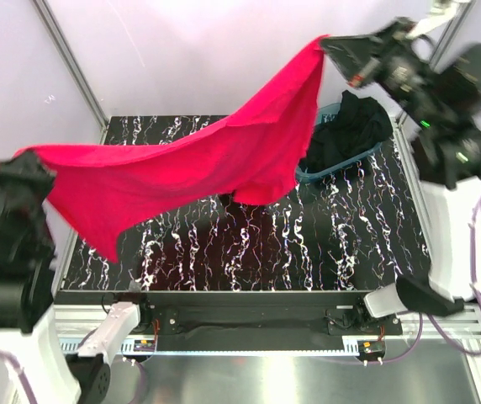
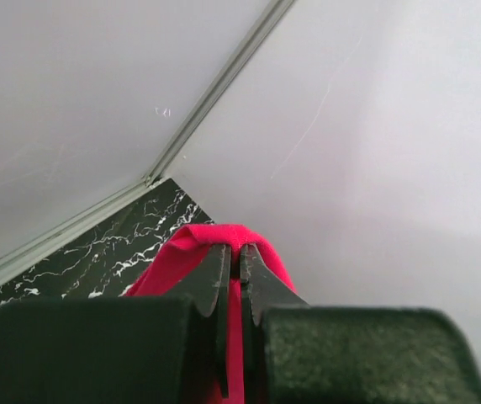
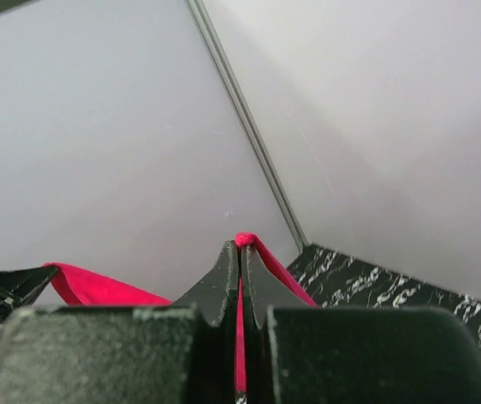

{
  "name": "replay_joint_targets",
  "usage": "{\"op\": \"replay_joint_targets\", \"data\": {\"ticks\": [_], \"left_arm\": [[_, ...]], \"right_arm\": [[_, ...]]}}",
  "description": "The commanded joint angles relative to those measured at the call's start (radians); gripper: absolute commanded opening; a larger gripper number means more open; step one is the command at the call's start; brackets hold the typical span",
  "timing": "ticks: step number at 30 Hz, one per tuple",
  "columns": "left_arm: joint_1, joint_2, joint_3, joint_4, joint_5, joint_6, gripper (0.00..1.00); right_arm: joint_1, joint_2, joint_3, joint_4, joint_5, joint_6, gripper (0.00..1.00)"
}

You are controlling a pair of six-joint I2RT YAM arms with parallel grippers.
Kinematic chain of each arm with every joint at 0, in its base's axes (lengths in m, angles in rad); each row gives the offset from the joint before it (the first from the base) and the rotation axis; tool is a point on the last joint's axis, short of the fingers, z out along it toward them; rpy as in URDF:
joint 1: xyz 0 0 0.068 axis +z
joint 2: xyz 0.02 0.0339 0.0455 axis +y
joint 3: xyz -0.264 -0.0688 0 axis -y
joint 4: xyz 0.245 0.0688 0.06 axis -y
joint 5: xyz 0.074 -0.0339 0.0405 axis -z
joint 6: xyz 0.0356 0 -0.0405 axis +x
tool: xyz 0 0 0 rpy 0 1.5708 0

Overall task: Fold and stack the t-shirts
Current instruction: Flatten the tshirt out

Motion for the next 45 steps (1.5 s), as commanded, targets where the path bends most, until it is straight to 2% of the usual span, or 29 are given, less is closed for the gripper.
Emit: {"op": "replay_joint_targets", "data": {"ticks": [1,8,12,18,22,27,32,39,45], "left_arm": [[0.004,-0.054,-0.002,-0.051,-0.029,-0.012,0.00],[0.006,-0.060,-0.030,-0.363,0.105,-0.233,0.00],[0.004,-0.051,-0.085,-0.406,0.160,-0.265,0.00],[0.004,-0.006,-0.070,-0.287,0.086,-0.169,0.00],[0.006,0.060,-0.071,-0.170,0.037,-0.077,0.00],[0.006,0.161,-0.058,-0.027,-0.045,-0.006,0.00],[0.007,0.200,0.008,0.013,-0.092,0.048,0.00],[0.007,0.080,0.030,0.023,-0.130,0.076,0.00],[0.006,-0.049,0.113,-0.056,-0.116,0.063,0.00]], "right_arm": [[0.006,-0.141,0.052,-0.001,0.057,-0.047,0.00],[0.005,-0.195,-0.043,0.007,0.083,-0.006,0.00],[0.005,-0.209,-0.141,0.063,0.077,0.019,0.00],[0.005,-0.163,-0.235,0.203,0.060,0.005,0.00],[0.005,-0.032,-0.231,0.328,0.042,-0.015,0.00],[0.005,0.188,-0.012,0.340,0.011,-0.044,0.00],[0.006,0.268,0.136,0.309,-0.006,-0.025,0.00],[0.006,0.158,0.078,0.304,-0.018,-0.001,0.00],[0.006,-0.063,-0.020,0.271,-0.020,0.016,0.00]]}}
